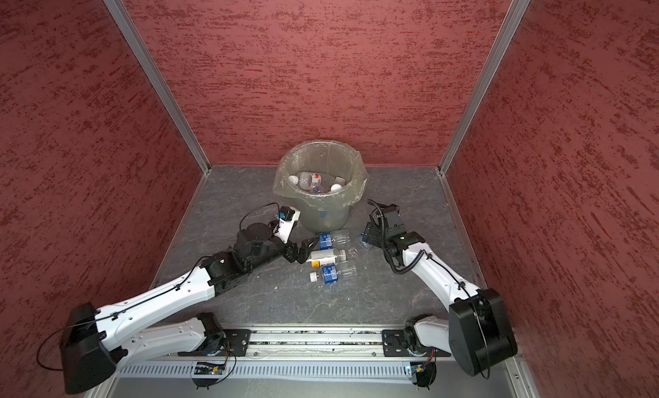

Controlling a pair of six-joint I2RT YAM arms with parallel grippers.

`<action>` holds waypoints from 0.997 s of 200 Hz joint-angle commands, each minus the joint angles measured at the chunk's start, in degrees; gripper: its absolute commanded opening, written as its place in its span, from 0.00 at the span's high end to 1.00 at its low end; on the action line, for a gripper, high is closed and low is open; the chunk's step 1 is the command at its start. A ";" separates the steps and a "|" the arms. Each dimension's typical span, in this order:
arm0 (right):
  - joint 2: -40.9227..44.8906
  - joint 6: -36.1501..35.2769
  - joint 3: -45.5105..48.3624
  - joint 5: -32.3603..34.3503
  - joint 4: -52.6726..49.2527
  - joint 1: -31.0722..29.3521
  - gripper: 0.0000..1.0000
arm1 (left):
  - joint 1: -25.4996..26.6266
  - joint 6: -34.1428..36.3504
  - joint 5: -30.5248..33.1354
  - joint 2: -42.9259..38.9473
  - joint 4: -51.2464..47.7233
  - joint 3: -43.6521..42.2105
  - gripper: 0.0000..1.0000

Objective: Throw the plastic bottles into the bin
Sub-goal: 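Lower the left gripper toward the bottles while the right gripper descends onto the pink-cap bottle, then close the right gripper around the pink-cap blue-label bottle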

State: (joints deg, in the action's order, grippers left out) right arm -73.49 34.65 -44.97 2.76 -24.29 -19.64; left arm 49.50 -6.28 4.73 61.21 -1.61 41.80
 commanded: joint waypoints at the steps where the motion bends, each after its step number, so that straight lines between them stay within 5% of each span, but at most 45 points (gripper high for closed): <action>1: -1.68 1.64 -2.79 1.42 -1.35 -1.13 0.14 | 0.75 2.14 0.19 0.91 3.76 -2.03 0.01; 199: -15.43 6.53 -6.94 2.11 0.04 -3.18 0.16 | 2.88 3.29 0.81 6.33 10.56 -7.68 0.01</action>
State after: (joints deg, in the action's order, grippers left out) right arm -88.09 39.51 -50.94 3.68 -25.23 -22.46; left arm 52.25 -3.01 6.11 67.29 7.75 34.13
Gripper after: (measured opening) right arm 0.847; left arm 0.994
